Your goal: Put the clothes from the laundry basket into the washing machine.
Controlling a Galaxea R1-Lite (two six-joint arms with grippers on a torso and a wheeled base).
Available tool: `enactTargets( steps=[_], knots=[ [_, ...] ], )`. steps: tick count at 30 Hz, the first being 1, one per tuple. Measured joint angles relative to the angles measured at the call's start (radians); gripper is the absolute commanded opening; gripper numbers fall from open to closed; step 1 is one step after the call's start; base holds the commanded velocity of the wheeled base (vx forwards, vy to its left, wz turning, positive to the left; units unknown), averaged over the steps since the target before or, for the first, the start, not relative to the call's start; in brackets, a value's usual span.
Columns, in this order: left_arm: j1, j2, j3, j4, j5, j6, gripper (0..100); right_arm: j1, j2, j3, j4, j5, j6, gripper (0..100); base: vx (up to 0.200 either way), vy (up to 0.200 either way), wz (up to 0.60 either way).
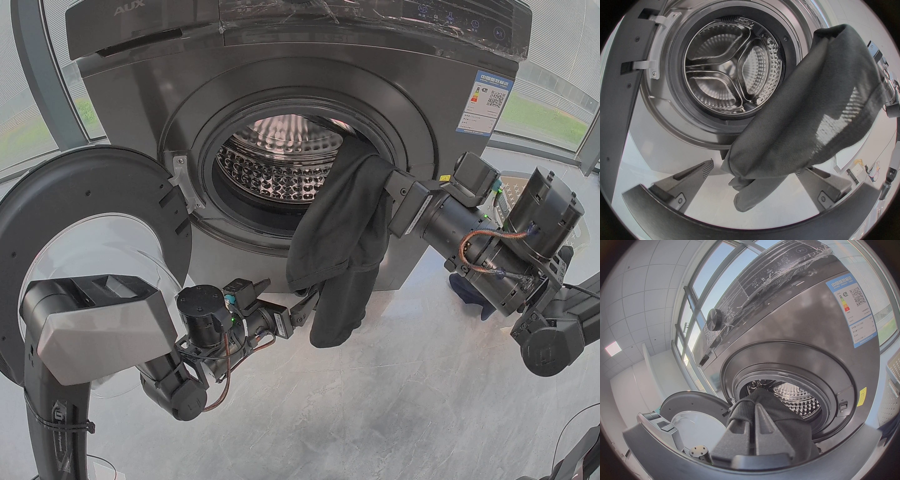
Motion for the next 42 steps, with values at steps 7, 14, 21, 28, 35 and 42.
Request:
enactTargets(
  steps=[7, 14, 21, 28, 35, 42],
  knots=[
    [0.007, 0.048, -0.085, 0.002, 0.004, 0.004, 100, 0.008, -0.005, 0.015, -0.002, 0.000, 0.000, 0, 0.000, 0.000, 0.00],
    [0.019, 0.079, -0.135, 0.003, 0.008, 0.013, 100, 0.018, -0.011, 0.019, -0.002, 0.001, -0.001, 0, 0.000, 0.000, 0.00],
    [0.023, 0.092, -0.174, 0.003, 0.009, 0.013, 0, 0.023, -0.012, 0.022, -0.002, 0.000, -0.002, 0, 0.000, 0.000, 0.00],
    [0.014, 0.093, -0.197, 0.001, 0.008, 0.013, 0, 0.023, -0.014, 0.038, -0.004, 0.000, -0.002, 0, 0.000, 0.000, 0.00],
    [0.014, 0.053, -0.202, 0.001, 0.014, 0.011, 0, 0.019, -0.014, 0.061, -0.012, 0.001, 0.003, 0, 0.000, 0.000, 0.00],
    [0.019, -0.120, -0.089, 0.002, 0.014, 0.009, 0, -0.010, -0.010, 0.120, -0.054, 0.001, 0.014, 0, 0.000, 0.000, 0.00]
  ],
)
